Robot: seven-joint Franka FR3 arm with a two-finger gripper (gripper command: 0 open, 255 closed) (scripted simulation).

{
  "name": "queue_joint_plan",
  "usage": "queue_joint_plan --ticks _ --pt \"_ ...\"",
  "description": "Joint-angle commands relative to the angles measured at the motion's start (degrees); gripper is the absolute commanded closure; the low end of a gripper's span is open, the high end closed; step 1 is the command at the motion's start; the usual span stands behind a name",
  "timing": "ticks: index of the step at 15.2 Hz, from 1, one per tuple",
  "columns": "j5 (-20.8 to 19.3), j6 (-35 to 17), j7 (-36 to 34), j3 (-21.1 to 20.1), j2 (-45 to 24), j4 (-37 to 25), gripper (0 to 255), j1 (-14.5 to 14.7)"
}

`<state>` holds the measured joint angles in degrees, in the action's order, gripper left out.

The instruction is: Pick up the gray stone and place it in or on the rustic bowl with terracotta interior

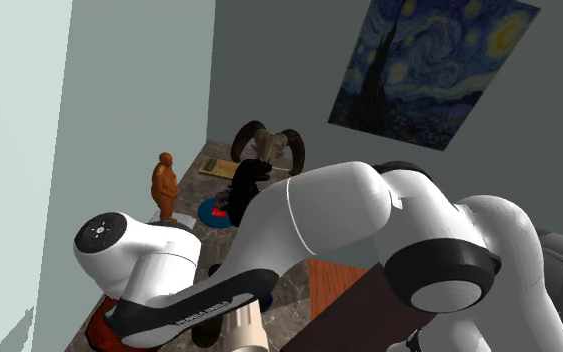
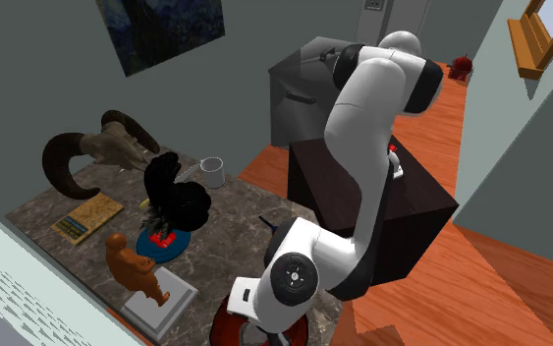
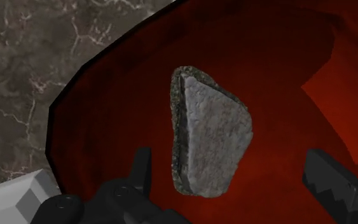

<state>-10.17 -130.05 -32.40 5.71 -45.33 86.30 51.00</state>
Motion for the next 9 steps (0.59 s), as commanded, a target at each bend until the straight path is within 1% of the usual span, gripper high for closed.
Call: queue_joint_plan --ticks 1,6,9 --pt "-1.4 -1.5 0.1 0.5 -0.7 0.9 0 0.7" --pt "-1.5 -3.7 0.1 0.6 -3.4 0.3 0 0.2" --pt "-1.5 -3.9 0.1 0.6 -3.7 0.2 0 0.1"
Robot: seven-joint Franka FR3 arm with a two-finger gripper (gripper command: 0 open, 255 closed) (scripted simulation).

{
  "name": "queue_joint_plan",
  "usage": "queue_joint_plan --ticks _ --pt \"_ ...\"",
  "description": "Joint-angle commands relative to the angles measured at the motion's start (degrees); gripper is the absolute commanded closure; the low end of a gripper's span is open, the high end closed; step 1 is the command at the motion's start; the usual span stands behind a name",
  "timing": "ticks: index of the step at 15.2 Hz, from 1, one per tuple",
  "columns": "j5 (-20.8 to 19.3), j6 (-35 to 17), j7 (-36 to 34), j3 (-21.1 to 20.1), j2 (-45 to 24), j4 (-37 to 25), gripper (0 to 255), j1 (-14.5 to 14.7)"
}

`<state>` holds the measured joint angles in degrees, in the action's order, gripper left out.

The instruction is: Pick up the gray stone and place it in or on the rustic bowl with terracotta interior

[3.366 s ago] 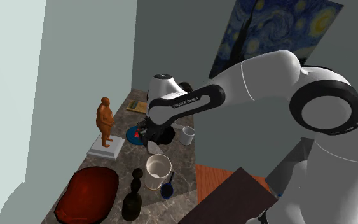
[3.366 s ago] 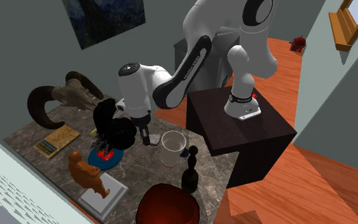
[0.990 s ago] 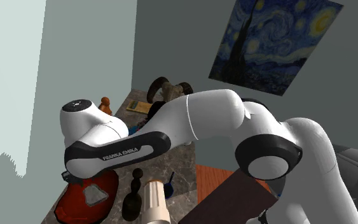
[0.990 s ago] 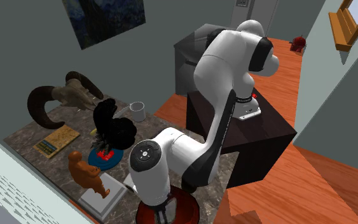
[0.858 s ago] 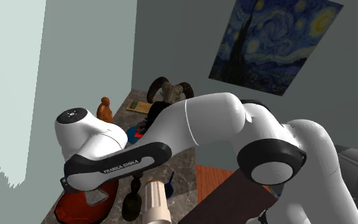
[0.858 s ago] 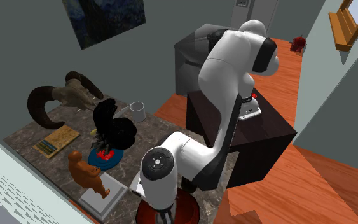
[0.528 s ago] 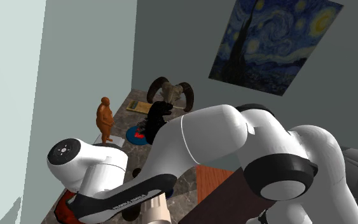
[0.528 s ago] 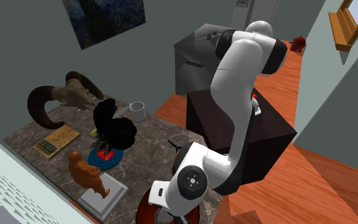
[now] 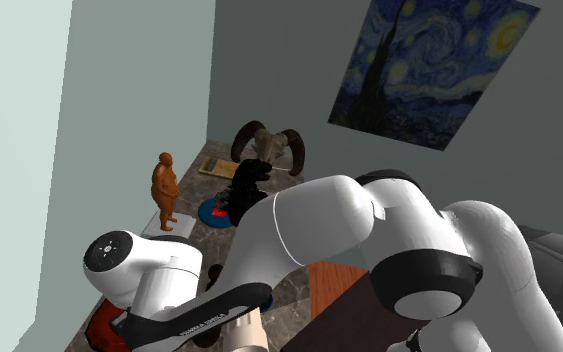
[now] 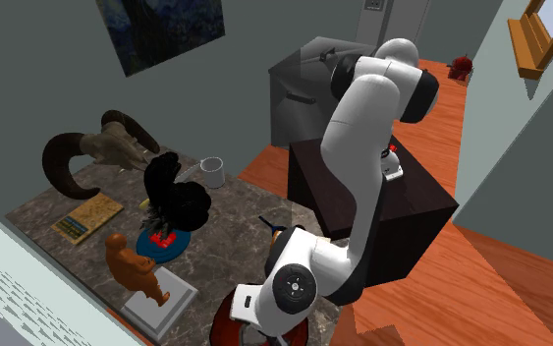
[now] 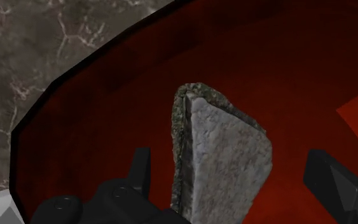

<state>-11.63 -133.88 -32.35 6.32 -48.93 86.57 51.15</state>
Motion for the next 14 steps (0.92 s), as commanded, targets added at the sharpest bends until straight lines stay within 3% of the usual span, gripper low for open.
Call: queue_joint_plan --ticks 1,5,6,14 --pt "0.0 -0.1 0.0 0.0 -0.1 0.0 0 0.0" --pt "0.0 -0.1 0.0 0.0 -0.1 0.0 0 0.0" --pt "0.0 -0.1 0.0 0.0 -0.1 0.0 255 0.0" --pt "0.0 0.2 0.0 0.0 -0.2 -0.4 255 0.0"
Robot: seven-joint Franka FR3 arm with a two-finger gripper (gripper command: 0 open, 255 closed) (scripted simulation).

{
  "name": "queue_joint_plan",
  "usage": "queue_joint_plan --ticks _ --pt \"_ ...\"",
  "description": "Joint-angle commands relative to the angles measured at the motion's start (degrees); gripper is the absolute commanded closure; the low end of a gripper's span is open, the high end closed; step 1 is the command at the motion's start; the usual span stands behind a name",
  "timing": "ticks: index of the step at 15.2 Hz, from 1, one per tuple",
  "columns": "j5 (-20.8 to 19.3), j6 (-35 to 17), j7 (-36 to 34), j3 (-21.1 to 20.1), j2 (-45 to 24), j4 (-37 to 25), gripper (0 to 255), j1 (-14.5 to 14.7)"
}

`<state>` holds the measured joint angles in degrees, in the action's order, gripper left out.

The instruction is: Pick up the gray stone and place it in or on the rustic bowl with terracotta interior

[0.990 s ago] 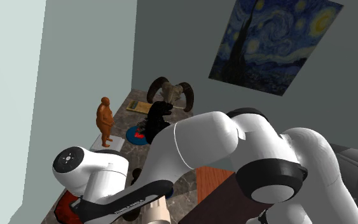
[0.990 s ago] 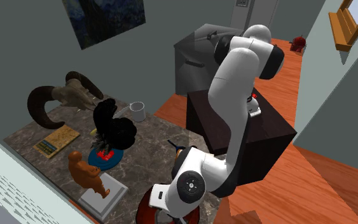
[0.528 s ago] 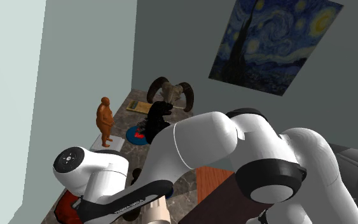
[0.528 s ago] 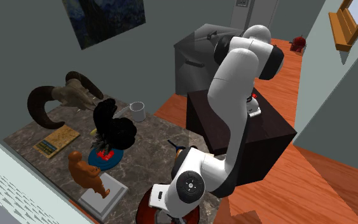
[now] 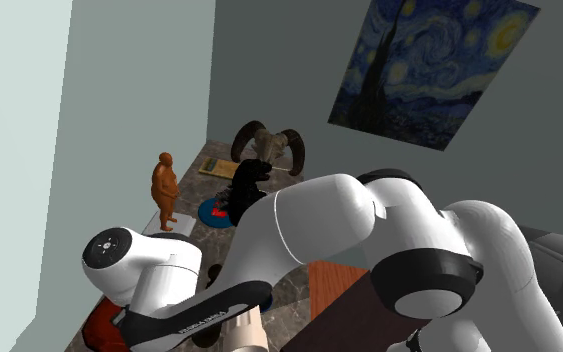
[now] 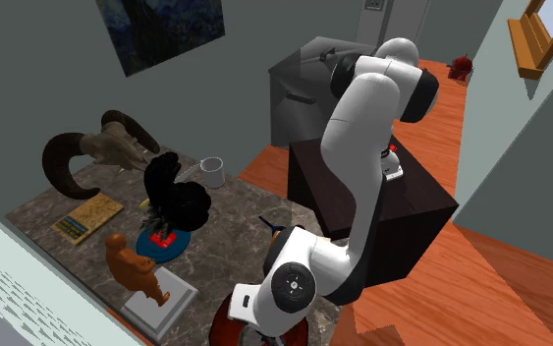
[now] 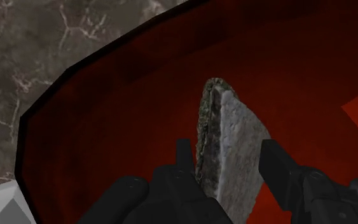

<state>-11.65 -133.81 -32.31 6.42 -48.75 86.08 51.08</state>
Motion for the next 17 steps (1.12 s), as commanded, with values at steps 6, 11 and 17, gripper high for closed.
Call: queue_joint_plan --ticks 6,11,17 --pt "0.1 1.8 0.5 -0.1 2.6 1.3 255 0.1" --pt "0.2 4.0 1.0 -0.1 5.2 1.7 255 0.2" --pt "0.3 6.9 1.6 -0.2 8.2 1.7 255 0.2"
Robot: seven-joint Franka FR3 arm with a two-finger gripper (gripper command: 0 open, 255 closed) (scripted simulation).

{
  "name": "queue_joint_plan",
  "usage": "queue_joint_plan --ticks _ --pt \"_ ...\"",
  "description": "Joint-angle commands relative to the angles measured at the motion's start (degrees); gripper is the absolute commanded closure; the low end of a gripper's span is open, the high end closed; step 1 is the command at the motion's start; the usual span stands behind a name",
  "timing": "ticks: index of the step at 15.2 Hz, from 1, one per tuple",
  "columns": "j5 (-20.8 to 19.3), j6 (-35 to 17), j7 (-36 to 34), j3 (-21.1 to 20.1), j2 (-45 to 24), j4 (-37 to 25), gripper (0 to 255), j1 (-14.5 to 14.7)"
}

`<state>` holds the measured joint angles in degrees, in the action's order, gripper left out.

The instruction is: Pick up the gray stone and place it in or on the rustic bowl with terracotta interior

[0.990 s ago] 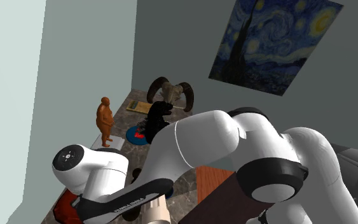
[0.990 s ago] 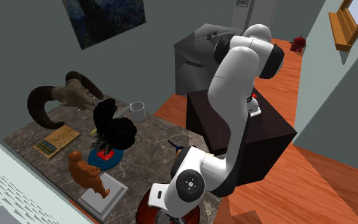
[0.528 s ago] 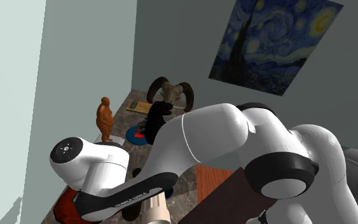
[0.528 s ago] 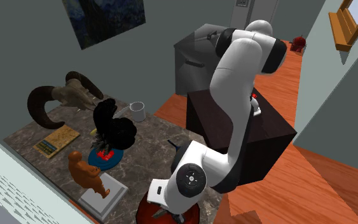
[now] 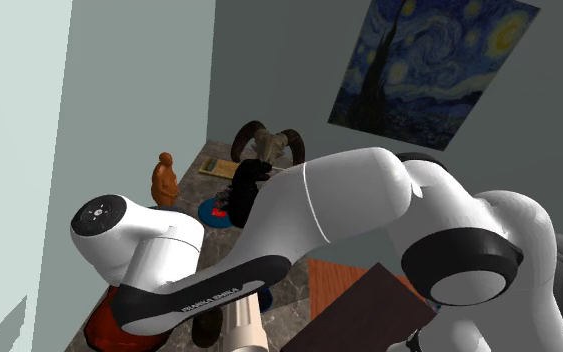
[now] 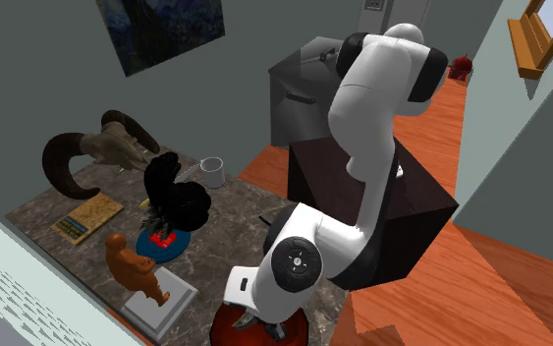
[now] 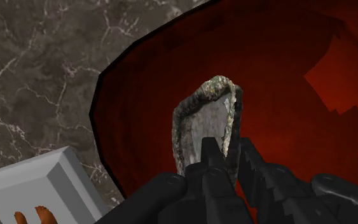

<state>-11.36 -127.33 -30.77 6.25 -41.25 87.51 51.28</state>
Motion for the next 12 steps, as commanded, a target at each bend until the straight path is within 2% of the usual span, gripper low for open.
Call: queue_joint_plan --ticks 1,10,11,12 --pt "0.0 0.9 0.2 0.0 1.2 0.3 255 0.0" --pt "0.2 5.4 1.2 0.0 4.9 -0.6 255 0.1" --pt "0.3 7.0 0.6 -0.2 4.5 -2.4 255 0.8" --pt "0.3 6.4 0.5 -0.2 4.1 -2.2 255 0.8"
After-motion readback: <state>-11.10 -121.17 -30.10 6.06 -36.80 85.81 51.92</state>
